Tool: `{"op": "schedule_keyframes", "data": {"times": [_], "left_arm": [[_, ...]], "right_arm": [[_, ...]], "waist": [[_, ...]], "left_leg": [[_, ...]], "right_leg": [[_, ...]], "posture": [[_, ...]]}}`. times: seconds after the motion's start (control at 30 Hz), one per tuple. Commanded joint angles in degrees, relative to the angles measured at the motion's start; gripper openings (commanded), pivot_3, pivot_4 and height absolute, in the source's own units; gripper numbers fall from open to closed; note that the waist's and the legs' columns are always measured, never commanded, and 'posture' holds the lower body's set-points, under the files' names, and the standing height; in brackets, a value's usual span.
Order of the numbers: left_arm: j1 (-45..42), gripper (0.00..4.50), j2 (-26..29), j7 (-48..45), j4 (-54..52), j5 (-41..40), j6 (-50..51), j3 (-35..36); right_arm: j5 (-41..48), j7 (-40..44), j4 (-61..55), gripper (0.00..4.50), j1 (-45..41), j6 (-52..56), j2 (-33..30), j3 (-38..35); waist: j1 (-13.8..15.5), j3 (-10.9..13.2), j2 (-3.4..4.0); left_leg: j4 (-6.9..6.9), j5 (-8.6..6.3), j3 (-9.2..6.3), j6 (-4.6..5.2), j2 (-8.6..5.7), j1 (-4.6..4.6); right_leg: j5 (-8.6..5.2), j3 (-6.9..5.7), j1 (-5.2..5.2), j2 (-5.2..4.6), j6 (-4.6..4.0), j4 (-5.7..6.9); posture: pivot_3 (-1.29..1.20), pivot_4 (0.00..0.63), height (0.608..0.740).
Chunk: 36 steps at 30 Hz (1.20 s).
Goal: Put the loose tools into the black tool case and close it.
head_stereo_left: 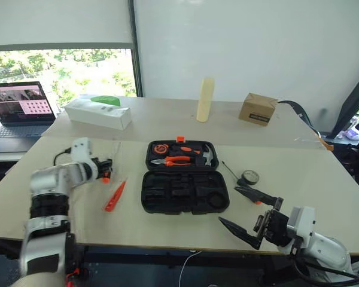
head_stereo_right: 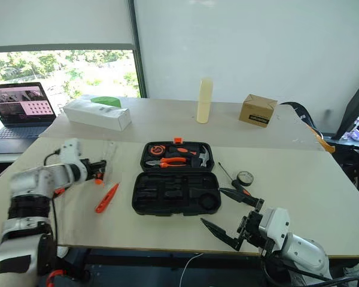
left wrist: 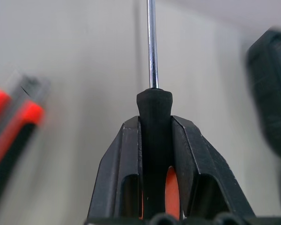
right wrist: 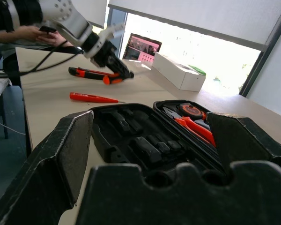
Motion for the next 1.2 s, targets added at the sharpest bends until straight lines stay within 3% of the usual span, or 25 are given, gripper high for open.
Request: {"op": "schedule_keyframes", "data": {"times": [0.03, 0.1, 0.2, 0.33, 0.47, 0.77, 1.2], "left_arm": [[0.28, 0.58, 4.61, -30.53, -7.68, 0.52, -17.80, -10.69], [-0.63, 0.58, 5.73, -40.18, -7.89, 4.80, -25.69, -17.97], [-4.17, 0.58, 4.39, -46.19, -3.86, 11.46, -35.52, -25.37], [-12.63, 0.58, -3.86, -41.48, 6.86, 21.71, -44.74, -32.88], [-16.30, 0.58, -9.78, -39.32, 11.84, 25.46, -47.43, -35.00], [-19.94, 0.58, -16.00, -35.22, 20.33, 34.02, -53.05, -38.70], [-23.22, 0.58, -19.56, -31.89, 28.19, 41.46, -58.28, -40.31]], "right_arm": [[1.32, -0.81, -2.22, 4.50, 2.54, -0.73, -1.47, -5.35], [2.55, -1.31, -2.17, 4.50, 4.12, 0.25, -2.00, -7.95], [3.89, -2.03, -1.72, 4.50, 5.44, 1.53, -2.57, -10.76], [4.86, -3.12, -2.02, 4.50, 7.09, 2.92, -2.64, -13.43], [4.64, -3.78, -3.62, 4.50, 8.94, 3.25, -1.84, -13.33], [3.65, -5.67, -4.67, 4.50, 9.18, 3.91, -0.87, -12.19], [2.53, -7.21, -7.04, 4.50, 11.36, 3.47, 1.30, -11.40]], "waist": [[1.02, 0.00, 0.00], [1.92, -0.03, 0.05], [2.53, -0.05, 0.08], [2.77, -0.01, 0.02], [2.21, -0.01, 0.03], [1.25, 0.01, 0.01], [1.57, 0.01, 0.01]], "left_leg": [[0.01, -0.02, 0.00, 0.02, -0.03, -0.04], [0.08, -0.06, 0.02, 0.09, -0.09, -0.13], [0.16, -0.11, 0.05, 0.18, -0.21, -0.13], [0.25, -0.13, -0.12, 0.25, -0.23, -0.24], [0.38, -0.43, -0.17, 0.77, -0.24, -0.29], [0.44, -0.48, -0.20, 0.86, -0.25, -0.33], [0.59, -0.58, -0.33, 1.03, -0.28, -0.41]], "right_leg": [[0.00, 0.00, 0.02, -0.01, 0.00, -0.05], [-0.01, 0.00, 0.07, -0.05, 0.01, -0.10], [-0.03, 0.07, 0.12, -0.11, 0.04, -0.19], [-0.02, 0.08, 0.10, -0.02, 0.03, -0.14], [-0.02, 0.12, 0.10, -0.02, 0.06, -0.16], [-0.09, 0.14, 0.10, -0.04, 0.17, -0.17], [-0.08, 0.11, 0.11, -0.08, 0.21, -0.14]], "posture": [[0.00, 0.150, 0.740], [0.00, 0.150, 0.740], [0.00, 0.150, 0.740], [0.00, 0.150, 0.740], [0.00, 0.150, 0.740], [0.00, 0.150, 0.740], [0.00, 0.150, 0.740]]}}
